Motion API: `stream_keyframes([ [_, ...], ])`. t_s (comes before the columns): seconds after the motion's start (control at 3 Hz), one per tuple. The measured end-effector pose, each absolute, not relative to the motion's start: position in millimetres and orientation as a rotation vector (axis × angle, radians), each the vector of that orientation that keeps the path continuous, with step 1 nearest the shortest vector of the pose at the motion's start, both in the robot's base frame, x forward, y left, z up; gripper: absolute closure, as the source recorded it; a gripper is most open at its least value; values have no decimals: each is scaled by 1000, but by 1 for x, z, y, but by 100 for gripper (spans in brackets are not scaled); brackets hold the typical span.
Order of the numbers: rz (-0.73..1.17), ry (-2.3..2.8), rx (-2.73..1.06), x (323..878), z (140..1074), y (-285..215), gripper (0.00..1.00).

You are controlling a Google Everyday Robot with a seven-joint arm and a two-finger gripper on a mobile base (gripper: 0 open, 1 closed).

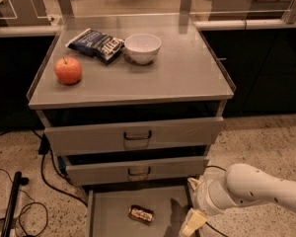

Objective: Pick orange can from bottom drawer and place on counter

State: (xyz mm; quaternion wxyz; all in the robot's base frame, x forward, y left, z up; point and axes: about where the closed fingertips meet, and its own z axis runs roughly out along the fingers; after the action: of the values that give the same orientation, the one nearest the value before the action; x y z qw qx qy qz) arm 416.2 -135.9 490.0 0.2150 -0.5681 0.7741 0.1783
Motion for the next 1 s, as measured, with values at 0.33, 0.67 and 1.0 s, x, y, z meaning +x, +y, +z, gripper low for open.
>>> stream_keyframes([
  [0.33, 497, 2150, -1578, 416, 488, -135, 0],
  [0.67, 509, 2169, -1595, 415, 478, -128, 0],
  [1.0, 542, 2195, -1588, 424, 446, -120, 0],
])
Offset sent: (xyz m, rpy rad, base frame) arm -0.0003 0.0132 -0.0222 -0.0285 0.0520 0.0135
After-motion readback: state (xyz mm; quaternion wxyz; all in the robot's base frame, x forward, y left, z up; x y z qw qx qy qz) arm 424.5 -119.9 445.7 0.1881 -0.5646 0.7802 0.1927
